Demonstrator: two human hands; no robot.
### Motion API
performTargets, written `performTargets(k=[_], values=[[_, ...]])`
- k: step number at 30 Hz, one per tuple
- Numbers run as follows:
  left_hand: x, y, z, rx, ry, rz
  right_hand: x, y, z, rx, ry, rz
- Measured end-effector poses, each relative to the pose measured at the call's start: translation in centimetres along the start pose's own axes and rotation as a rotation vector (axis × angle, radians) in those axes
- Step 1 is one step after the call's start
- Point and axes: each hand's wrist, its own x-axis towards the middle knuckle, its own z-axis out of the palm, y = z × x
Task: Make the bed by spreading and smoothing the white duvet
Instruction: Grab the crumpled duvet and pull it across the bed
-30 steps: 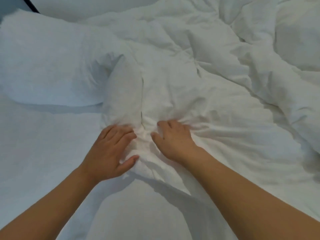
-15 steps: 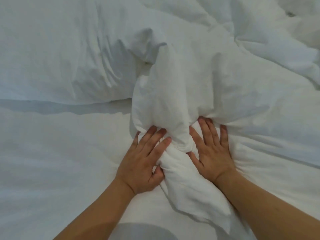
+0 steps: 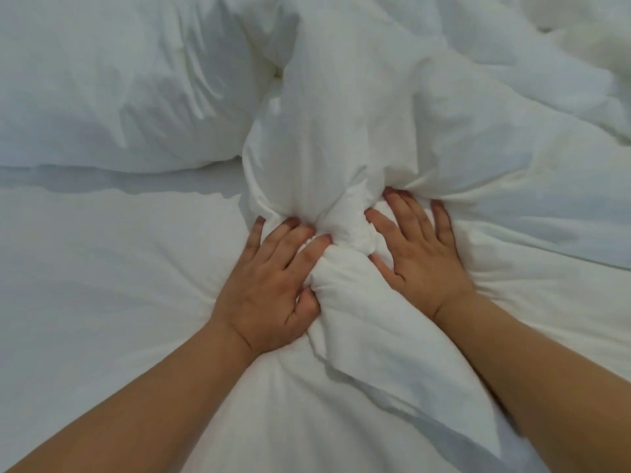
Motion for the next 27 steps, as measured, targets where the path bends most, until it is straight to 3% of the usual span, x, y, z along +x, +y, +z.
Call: performTargets(k=[3, 6, 7, 12, 16, 19, 21, 24, 25, 27], values=[[0.2, 0.9, -1.0, 0.080, 0.059, -0.027, -1.5, -1.1, -3.1, 0.210, -0.021, 0.082], [0.4, 2.5, -3.5, 0.127, 0.018, -0.069, -5.9, -3.7, -6.6, 0.496, 0.252, 0.196], [0.1, 3.2, -4.5, 0.132, -0.011, -0.078, -7.3, -4.6, -7.4, 0.505, 0.241, 0.200], [-2.5, 5.8, -8.4, 0.219, -0.302, -0.192, -8.8, -8.4, -11.4, 0.388, -0.510, 0.193], [-4.9, 7.8, -11.7, 0.260, -0.451, -0.269, -9.8, -10.5, -13.8, 0.240, -0.717, 0.124], [-7.5, 9.5, -14.0, 0.287, -0.576, -0.252, -11.5, -12.0, -14.0, 0.050, -0.682, 0.045], [-9.2, 10.4, -15.7, 0.157, -0.754, -0.328, -13.0, -12.8, -14.1, -0.064, -0.747, 0.012], [-12.4, 10.8, -18.0, -0.230, -1.005, -0.449, -16.0, -14.6, -14.0, -0.229, -1.109, -0.083], [-13.6, 10.7, -18.4, -0.367, -0.967, -0.472, -17.2, -15.0, -14.1, -0.300, -1.175, -0.096], [-16.3, 9.8, -18.7, -0.598, -0.648, -0.494, -18.3, -15.7, -14.8, -0.377, -1.225, -0.095]])
